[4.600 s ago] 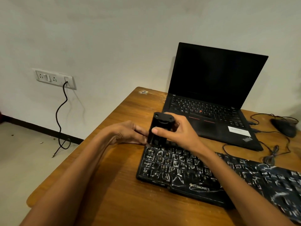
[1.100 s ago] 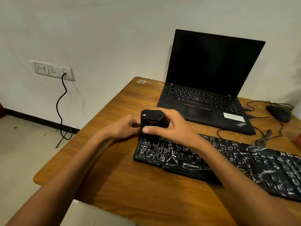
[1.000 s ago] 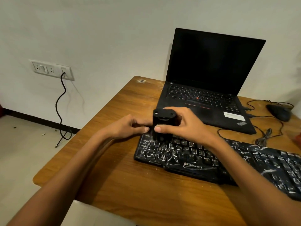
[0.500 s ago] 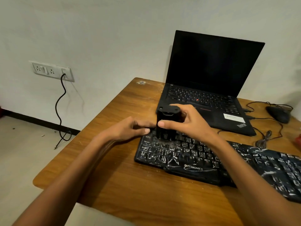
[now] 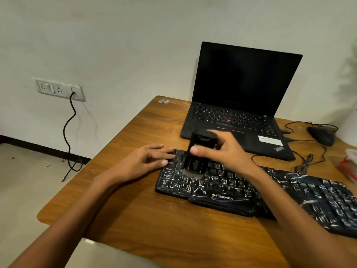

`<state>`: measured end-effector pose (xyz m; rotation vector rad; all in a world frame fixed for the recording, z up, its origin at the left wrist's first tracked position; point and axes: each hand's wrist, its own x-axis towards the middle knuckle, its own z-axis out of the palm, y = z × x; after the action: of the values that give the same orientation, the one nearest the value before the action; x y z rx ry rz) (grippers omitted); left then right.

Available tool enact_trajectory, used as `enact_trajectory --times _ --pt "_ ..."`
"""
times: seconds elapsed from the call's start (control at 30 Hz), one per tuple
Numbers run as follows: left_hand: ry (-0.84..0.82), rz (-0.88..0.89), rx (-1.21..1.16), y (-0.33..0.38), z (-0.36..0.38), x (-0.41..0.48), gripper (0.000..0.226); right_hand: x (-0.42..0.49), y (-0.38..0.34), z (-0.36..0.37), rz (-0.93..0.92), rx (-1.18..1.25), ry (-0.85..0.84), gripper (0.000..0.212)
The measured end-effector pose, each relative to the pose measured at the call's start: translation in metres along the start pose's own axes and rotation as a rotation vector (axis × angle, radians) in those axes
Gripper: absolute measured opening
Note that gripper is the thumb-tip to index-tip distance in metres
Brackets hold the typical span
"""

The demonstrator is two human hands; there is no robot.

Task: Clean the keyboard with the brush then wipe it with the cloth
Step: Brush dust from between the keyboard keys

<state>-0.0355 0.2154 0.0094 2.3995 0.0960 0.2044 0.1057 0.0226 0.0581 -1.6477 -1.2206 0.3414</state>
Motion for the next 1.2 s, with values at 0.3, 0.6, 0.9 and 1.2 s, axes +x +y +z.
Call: enact_trajectory --times 0.3,0.6,0.9,1.2 --pt "-0.034 -0.004 -0.058 -0.008 0.000 -0.001 0.035 0.017 0.011 0.003 0.049 -0.079 -0.022 0.035" --pt "-0.036 0.009 -0.051 -0.007 0.002 -0.002 0.037 0.022 0.011 0.008 0.023 -0.129 0.054 0.028" --pt "0.096 0.016 -0.102 -0.012 0.003 -0.007 0.034 -0.001 -0.003 0.019 -0.051 -0.032 -0.104 0.025" --pt "0.045 0.015 -0.134 -0.014 0.002 -0.007 0.029 -0.002 -0.018 0.035 -0.075 -0.017 -0.181 0.031"
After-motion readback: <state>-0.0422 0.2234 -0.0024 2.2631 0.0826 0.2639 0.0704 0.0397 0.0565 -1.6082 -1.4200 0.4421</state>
